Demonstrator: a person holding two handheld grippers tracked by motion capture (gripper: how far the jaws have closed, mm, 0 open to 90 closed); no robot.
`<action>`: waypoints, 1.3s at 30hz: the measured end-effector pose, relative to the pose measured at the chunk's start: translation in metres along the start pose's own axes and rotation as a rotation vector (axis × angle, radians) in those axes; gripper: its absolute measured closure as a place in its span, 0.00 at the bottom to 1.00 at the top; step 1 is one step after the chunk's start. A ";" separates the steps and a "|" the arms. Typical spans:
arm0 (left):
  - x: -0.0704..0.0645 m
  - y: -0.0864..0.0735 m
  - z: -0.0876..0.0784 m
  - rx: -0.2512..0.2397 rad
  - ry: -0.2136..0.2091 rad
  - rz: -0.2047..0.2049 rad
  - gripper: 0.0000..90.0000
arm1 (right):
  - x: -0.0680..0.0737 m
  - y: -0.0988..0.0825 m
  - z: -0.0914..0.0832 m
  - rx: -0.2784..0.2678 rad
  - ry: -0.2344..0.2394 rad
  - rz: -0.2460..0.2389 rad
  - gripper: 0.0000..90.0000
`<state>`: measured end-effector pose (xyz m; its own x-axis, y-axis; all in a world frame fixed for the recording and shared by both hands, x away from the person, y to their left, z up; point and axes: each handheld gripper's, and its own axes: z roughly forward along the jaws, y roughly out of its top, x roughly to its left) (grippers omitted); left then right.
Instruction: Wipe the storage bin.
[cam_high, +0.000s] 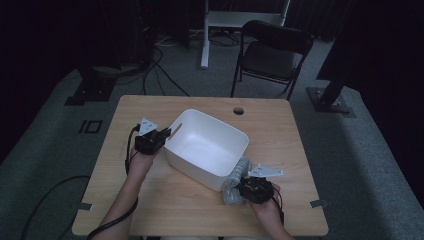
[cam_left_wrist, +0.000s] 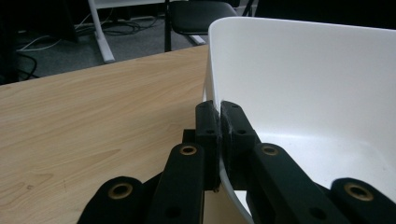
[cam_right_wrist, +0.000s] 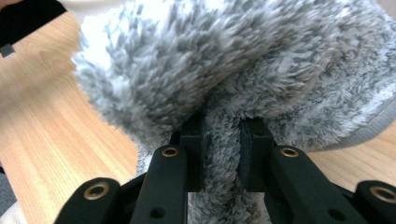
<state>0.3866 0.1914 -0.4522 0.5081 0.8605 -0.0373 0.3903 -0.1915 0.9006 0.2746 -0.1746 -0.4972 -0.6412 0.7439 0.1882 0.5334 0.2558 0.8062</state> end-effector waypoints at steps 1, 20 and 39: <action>0.000 0.000 0.000 0.000 0.000 0.000 0.96 | 0.000 0.000 0.000 0.000 0.000 0.000 0.84; -0.002 0.000 0.002 -0.010 0.037 -0.025 0.97 | -0.005 -0.001 -0.004 0.044 0.026 0.031 0.84; 0.000 0.000 0.000 0.001 0.001 -0.008 0.96 | 0.031 0.009 -0.016 -0.055 -0.001 -0.057 0.84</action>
<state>0.3865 0.1911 -0.4522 0.5040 0.8626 -0.0437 0.3949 -0.1851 0.8999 0.2502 -0.1590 -0.4750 -0.6694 0.7295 0.1405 0.4649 0.2638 0.8451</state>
